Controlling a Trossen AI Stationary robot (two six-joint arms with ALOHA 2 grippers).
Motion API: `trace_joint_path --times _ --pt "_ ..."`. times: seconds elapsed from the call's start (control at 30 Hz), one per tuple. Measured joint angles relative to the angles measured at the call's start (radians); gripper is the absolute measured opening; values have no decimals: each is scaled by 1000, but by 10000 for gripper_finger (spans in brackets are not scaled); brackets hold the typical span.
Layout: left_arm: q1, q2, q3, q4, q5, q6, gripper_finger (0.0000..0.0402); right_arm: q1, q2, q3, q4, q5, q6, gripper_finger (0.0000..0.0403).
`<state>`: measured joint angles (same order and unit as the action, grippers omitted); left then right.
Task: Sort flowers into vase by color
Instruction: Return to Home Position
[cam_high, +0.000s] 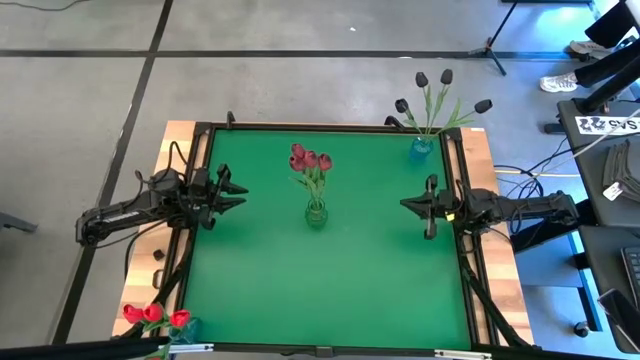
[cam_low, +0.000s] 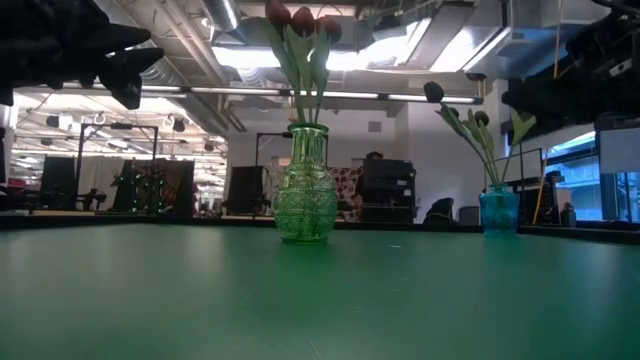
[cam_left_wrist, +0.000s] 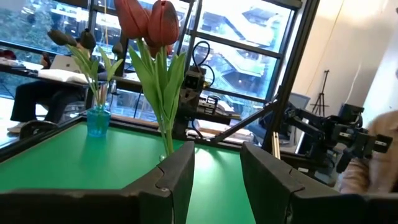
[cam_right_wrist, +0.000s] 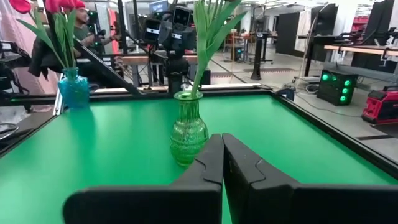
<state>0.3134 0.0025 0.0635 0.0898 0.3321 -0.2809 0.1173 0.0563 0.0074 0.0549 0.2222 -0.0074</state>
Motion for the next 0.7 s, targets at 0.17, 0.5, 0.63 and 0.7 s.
trace_joint_path --times 0.17,0.5,0.63,0.7 --pt "0 0 0 0 -1 0 128 0 0 0 0 1 1 3" --pt "0 0 0 0 -2 0 128 0 0 0 0 1 2 20" --pt "0 0 0 0 -2 0 128 0 0 0 0 1 2 21" --pt "0 0 0 0 -2 1 128 0 0 0 -1 1 2 21"
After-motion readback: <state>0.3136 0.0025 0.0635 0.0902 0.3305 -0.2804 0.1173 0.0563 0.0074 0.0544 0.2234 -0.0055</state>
